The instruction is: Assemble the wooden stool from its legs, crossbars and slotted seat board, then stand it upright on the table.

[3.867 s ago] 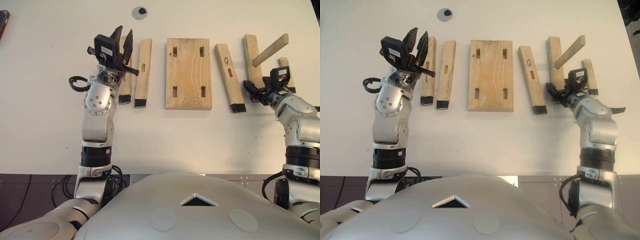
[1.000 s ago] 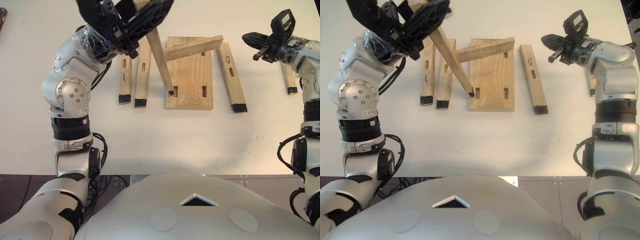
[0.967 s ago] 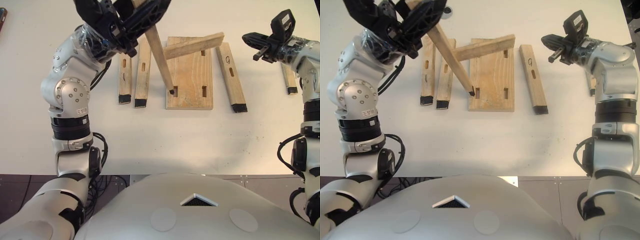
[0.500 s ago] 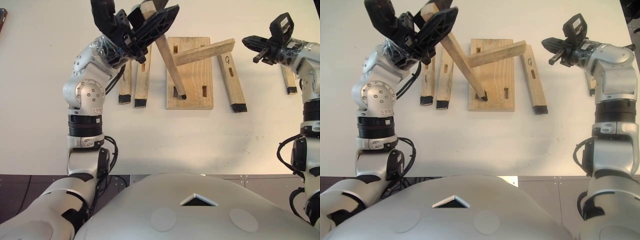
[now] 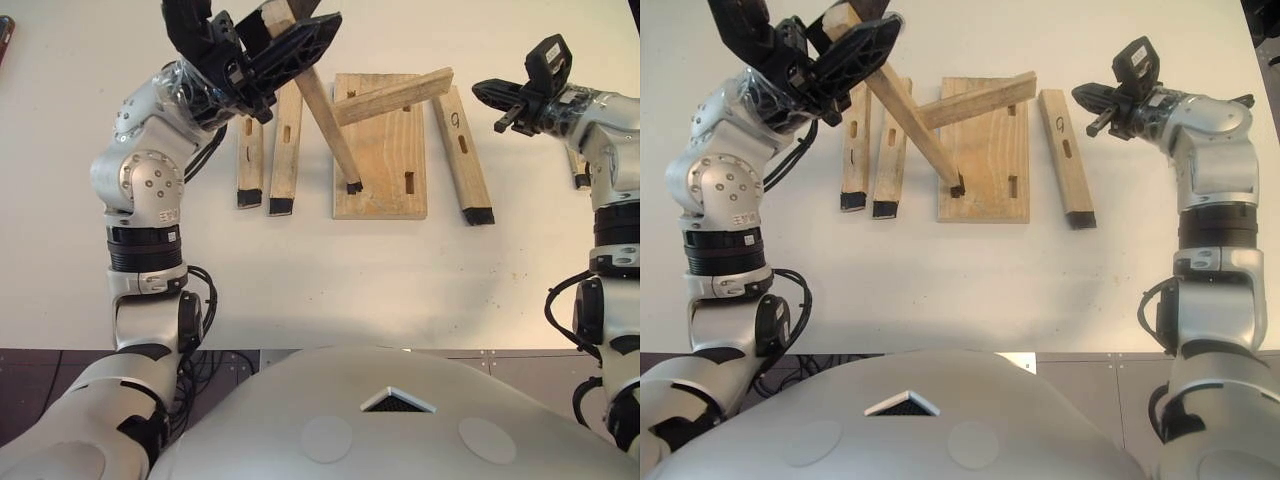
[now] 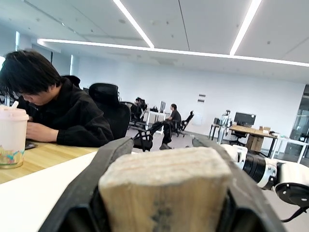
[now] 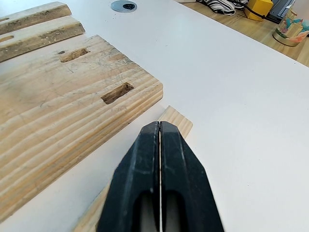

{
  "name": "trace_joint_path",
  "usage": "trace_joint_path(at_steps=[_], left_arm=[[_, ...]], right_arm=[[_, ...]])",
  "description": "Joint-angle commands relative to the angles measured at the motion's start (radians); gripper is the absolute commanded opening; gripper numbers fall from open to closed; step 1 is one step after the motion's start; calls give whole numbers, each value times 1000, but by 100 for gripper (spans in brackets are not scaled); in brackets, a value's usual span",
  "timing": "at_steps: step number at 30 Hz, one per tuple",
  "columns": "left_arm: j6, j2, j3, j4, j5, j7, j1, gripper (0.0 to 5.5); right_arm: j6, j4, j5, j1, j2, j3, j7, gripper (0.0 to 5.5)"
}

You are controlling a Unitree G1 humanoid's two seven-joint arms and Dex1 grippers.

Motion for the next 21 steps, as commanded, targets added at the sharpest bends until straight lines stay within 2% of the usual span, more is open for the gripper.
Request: trace_joint_path(at_steps=[1,4,8,13,16,21], left_arm=[[14,39,3,-7,21,-17,-28,202],[-21,45,-41,14,85,-40,-28,201],[-85,67,-168,16,201,-106,-34,201],[-46,144,-270,-1,237,-202,-90,201],[-42,159,-299,-33,259,-189,-72,201],[-105,186,-362,-24,367,-119,67,201]], right_arm=[[-3,-12,-12,5,4,-3,2,0],[-3,-14,-14,8,7,2,3,0],[-1,-22,-15,16,6,5,6,0],[5,-39,-14,30,10,8,5,0],[8,-48,-11,38,15,6,0,0],[8,-52,-9,48,17,0,-9,0]])
